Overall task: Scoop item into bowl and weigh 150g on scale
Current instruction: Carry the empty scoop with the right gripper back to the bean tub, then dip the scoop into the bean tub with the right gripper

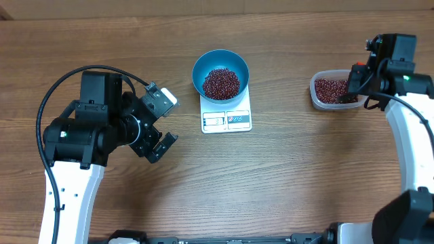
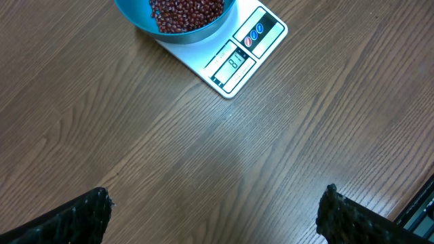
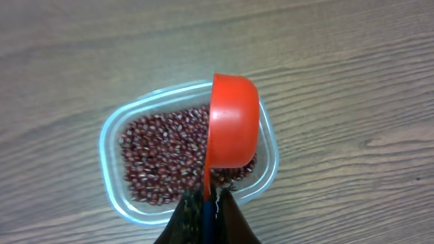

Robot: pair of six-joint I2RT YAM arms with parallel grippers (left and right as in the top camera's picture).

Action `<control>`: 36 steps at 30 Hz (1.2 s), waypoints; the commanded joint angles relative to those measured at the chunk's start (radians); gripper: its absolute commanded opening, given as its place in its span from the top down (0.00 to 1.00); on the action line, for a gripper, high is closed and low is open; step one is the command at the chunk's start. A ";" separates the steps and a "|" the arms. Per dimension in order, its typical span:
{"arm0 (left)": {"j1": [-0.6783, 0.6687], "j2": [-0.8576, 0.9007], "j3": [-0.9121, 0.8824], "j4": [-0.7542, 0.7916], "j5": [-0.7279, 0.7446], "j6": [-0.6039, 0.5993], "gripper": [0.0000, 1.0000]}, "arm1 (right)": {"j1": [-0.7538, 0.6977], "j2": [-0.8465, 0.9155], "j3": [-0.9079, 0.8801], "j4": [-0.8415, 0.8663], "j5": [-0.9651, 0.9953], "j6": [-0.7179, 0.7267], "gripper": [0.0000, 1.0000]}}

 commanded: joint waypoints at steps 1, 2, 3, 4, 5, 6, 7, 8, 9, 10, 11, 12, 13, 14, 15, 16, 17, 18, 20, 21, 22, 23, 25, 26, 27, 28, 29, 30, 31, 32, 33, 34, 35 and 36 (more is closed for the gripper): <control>-0.002 0.002 -0.005 0.000 0.000 -0.010 0.00 | 0.002 0.040 0.034 0.004 0.031 -0.039 0.96; -0.002 0.002 -0.005 0.000 0.000 -0.010 0.00 | 0.002 0.053 0.034 0.004 0.031 -0.040 0.96; -0.002 0.002 -0.005 0.000 0.000 -0.010 0.00 | 0.002 0.065 0.034 0.006 0.031 -0.040 0.96; -0.002 0.002 -0.005 0.001 0.000 -0.010 0.00 | 0.002 0.080 0.034 0.009 0.031 -0.040 0.96; -0.002 0.002 -0.005 0.000 0.000 -0.010 0.00 | 0.002 0.094 0.034 0.011 0.031 -0.041 0.96; -0.002 0.002 -0.005 0.001 0.000 -0.010 0.00 | 0.002 0.108 0.034 0.013 0.031 -0.041 0.97; -0.002 0.002 -0.005 0.000 0.000 -0.010 0.00 | 0.002 0.120 0.034 0.014 0.031 -0.044 0.96; -0.002 0.002 -0.005 0.001 0.000 -0.010 0.00 | 0.002 0.132 0.034 0.014 0.030 -0.044 0.96; -0.002 0.002 -0.005 0.001 0.000 -0.010 0.00 | 0.003 0.144 0.034 0.011 0.024 -0.044 0.96; -0.002 0.002 -0.005 0.000 0.000 -0.010 0.00 | 0.003 0.149 0.034 0.010 0.018 -0.044 0.96; -0.002 0.002 -0.005 0.001 0.000 -0.010 0.01 | 0.003 0.153 0.034 0.008 -0.001 -0.044 0.96; -0.002 0.002 -0.005 0.000 0.000 -0.010 0.00 | 0.003 0.158 0.034 0.007 -0.017 -0.048 0.96; -0.002 0.002 -0.005 0.001 0.000 -0.010 0.00 | 0.003 0.158 0.034 0.005 -0.041 -0.065 0.96; -0.002 0.002 -0.005 0.001 0.000 -0.010 0.00 | 0.003 0.159 0.034 0.003 -0.058 -0.071 0.96; -0.002 0.002 -0.005 0.000 0.000 -0.010 0.00 | 0.003 0.159 0.034 0.003 -0.072 -0.071 0.96; -0.002 0.002 -0.005 0.001 0.000 -0.010 0.00 | 0.003 0.159 0.034 0.002 -0.087 -0.071 0.96; -0.002 0.002 -0.005 0.001 0.000 -0.010 0.00 | 0.003 0.159 0.034 0.002 -0.104 -0.071 0.97; -0.002 0.002 -0.005 0.000 0.000 -0.010 0.00 | 0.003 0.159 0.034 -0.001 -0.122 -0.071 0.96; -0.002 0.002 -0.005 0.000 0.000 -0.010 0.00 | 0.003 0.159 0.034 -0.009 -0.156 -0.071 0.96; -0.002 0.002 -0.005 0.000 0.000 -0.010 0.00 | 0.003 0.159 0.034 -0.015 -0.175 -0.080 0.96; -0.002 0.002 -0.005 0.001 0.000 -0.010 0.00 | 0.003 0.159 0.034 -0.029 -0.208 -0.098 0.97; -0.002 0.002 -0.005 0.001 0.000 -0.010 0.00 | 0.003 0.159 0.034 -0.035 -0.219 -0.100 0.96; -0.002 0.002 -0.005 0.001 0.000 -0.010 0.00 | 0.003 0.159 0.034 -0.037 -0.247 -0.100 0.96; -0.002 0.002 -0.005 0.001 0.000 -0.010 0.00 | 0.003 0.159 0.034 -0.038 -0.265 -0.100 0.97; -0.002 0.002 -0.005 0.001 0.000 -0.010 0.00 | 0.002 0.159 0.034 -0.038 -0.288 -0.100 0.96; -0.002 0.002 -0.005 0.000 0.000 -0.010 0.00 | 0.001 0.159 0.034 -0.039 -0.303 -0.099 0.96; -0.002 0.002 -0.005 0.000 0.000 -0.010 0.00 | 0.000 0.159 0.034 -0.038 -0.324 -0.095 0.96; -0.002 0.002 -0.005 0.000 0.000 -0.010 0.00 | -0.002 0.159 0.034 -0.038 -0.351 -0.095 0.96; -0.002 0.002 -0.005 0.001 0.000 -0.010 0.00 | -0.005 0.159 0.034 -0.037 -0.373 -0.089 0.97; -0.002 0.002 -0.005 0.000 0.000 -0.010 0.00 | -0.012 0.159 0.034 -0.037 -0.402 -0.084 0.97; -0.002 0.002 -0.005 0.001 0.000 -0.010 0.00 | -0.017 0.159 0.034 -0.038 -0.421 -0.084 0.96; -0.002 0.002 -0.005 0.000 0.000 -0.010 0.00 | -0.029 0.159 0.034 -0.039 -0.445 -0.074 0.96; -0.002 0.002 -0.005 0.000 0.000 -0.010 0.00 | -0.038 0.159 0.034 -0.038 -0.450 -0.059 0.96; -0.002 0.002 -0.005 0.001 0.000 -0.010 0.00 | -0.048 0.159 0.034 -0.039 -0.450 -0.048 0.96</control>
